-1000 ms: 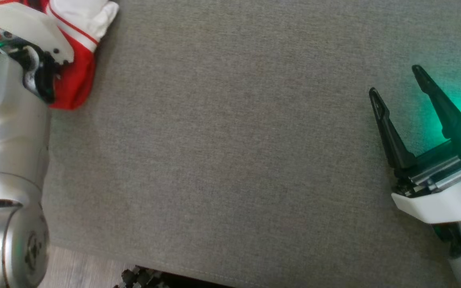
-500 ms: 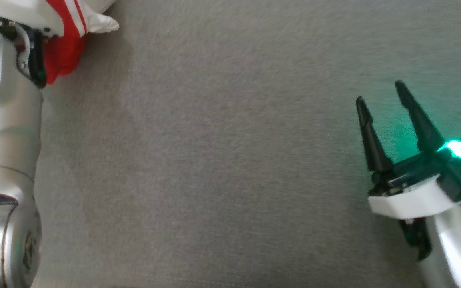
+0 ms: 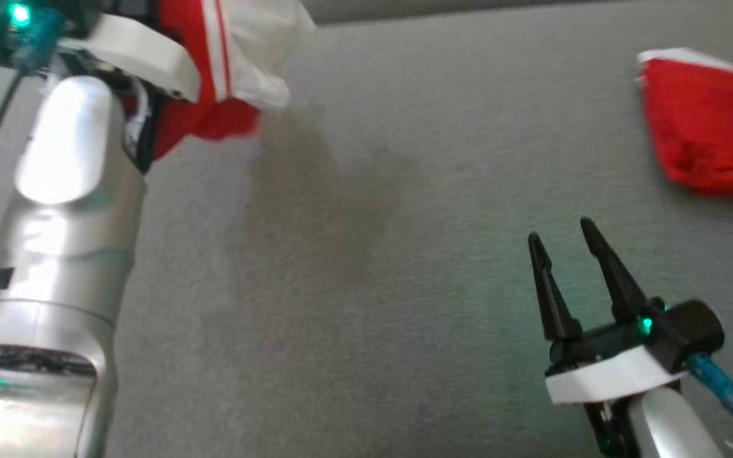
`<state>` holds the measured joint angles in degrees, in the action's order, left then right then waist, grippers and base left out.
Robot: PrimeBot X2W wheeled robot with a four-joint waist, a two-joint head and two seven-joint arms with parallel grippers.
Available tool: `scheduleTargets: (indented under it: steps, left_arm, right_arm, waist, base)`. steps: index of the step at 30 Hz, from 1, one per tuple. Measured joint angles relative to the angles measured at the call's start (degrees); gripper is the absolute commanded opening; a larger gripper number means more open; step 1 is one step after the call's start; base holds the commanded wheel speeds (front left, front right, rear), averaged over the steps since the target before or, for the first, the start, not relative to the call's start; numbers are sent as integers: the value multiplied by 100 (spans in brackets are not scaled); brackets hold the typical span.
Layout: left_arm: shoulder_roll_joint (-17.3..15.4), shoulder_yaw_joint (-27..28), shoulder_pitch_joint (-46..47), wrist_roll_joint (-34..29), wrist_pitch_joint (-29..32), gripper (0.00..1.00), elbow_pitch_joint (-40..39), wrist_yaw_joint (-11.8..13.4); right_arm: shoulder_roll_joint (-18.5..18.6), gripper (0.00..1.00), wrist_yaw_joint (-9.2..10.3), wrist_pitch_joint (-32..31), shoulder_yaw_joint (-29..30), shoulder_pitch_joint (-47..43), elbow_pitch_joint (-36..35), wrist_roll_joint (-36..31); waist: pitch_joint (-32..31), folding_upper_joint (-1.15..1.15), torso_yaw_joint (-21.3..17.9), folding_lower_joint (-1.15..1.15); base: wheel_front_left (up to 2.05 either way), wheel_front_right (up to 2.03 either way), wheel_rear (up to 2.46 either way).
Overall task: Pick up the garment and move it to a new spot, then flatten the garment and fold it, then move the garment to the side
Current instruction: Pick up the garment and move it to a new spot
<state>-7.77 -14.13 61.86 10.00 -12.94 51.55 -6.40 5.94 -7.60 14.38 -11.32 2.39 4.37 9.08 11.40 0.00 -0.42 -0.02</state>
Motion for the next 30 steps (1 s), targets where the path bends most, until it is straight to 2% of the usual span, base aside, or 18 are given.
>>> scheduleTargets:
  steps: [7, 12, 18, 25, 26, 27, 28, 30]
  left_arm:
    - [276, -383, -294, 9, 276, 0, -479, -68]
    - [419, -554, -892, 222, 388, 0, -625, -69]
    - [584, -833, -1957, 516, 358, 0, -737, -55]
    - [583, -1211, -3192, 929, 15, 0, -525, 194]
    - [584, -1277, -3295, 1014, -26, 29, -536, 245]
    - [580, -1382, -3365, 1090, -52, 91, -569, 289]
    - [581, -1445, -3411, 1171, -85, 100, -632, 333]
    - [580, -1592, -3433, 1261, -112, 100, -805, 509]
  right_arm:
    - [-131, 100, 0, 0, 53, -322, 37, 51]
    - [-186, 100, 0, 0, 76, -487, 40, 52]
    - [-205, 100, 0, 0, 116, -549, 13, 52]
    - [-267, 100, 0, 0, 103, -533, 40, 102]
    - [-270, 100, 0, 0, 92, -532, 64, 103]
    - [-272, 100, 0, 0, 89, -532, 98, 103]
    - [-276, 100, 0, 0, 94, -533, 134, 103]
    - [-277, 100, 0, 0, 112, -535, 209, 103]
  waist:
    - [-702, 0, -466, 0]
    - [-1030, 0, -664, 0]
    - [-931, 0, -638, 2]
    - [-710, 0, -555, 3]
    - [-704, 0, -545, 3]
    - [-707, 0, -530, 2]
    - [-715, 0, -509, 2]
    - [-761, 0, -460, 3]
  base:
    - [0, 0, 0]
    - [0, 0, 0]
    - [0, 0, 0]
    - [0, 0, 0]
    - [0, 0, 0]
    - [0, 0, 0]
    - [0, 0, 0]
    - [0, 0, 0]
